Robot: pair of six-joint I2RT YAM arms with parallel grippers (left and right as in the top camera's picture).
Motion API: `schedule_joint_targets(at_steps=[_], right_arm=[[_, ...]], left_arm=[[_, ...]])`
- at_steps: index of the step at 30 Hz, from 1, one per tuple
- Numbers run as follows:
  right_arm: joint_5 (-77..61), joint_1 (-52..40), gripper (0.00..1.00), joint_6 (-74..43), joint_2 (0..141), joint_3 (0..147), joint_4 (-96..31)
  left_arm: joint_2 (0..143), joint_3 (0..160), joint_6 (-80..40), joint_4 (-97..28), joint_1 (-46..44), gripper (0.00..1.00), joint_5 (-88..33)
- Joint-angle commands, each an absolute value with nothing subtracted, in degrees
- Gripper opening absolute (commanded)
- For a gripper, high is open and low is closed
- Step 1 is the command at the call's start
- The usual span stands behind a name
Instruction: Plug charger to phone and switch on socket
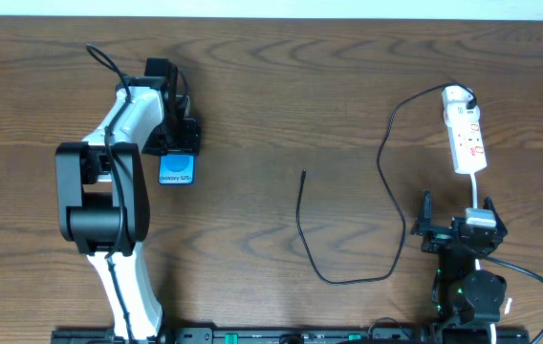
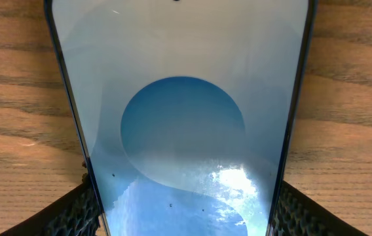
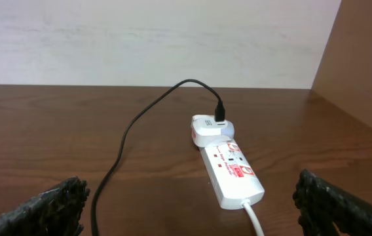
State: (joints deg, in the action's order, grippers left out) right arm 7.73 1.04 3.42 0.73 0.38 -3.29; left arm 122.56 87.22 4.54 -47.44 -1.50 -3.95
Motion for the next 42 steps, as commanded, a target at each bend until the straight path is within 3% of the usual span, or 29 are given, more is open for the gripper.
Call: schedule_joint_targets(at_steps=[1, 38, 42], right_arm=[[8.0, 0.6, 0.99, 3.9, 0.4, 0.3, -3.5], [8.0, 0.6, 0.99, 3.9, 0.4, 0.3, -3.5], [8.0, 0.6, 0.99, 3.9, 0.4, 0.3, -3.5]], left_arm=[[124.3, 84.9, 4.9, -47.7, -1.3, 0.07, -3.8], [115.0, 86.3, 4.8, -50.2, -1.3, 0.07, -4.2], [113.0, 86.3, 4.9, -50.6, -1.3, 0.07, -10.1]])
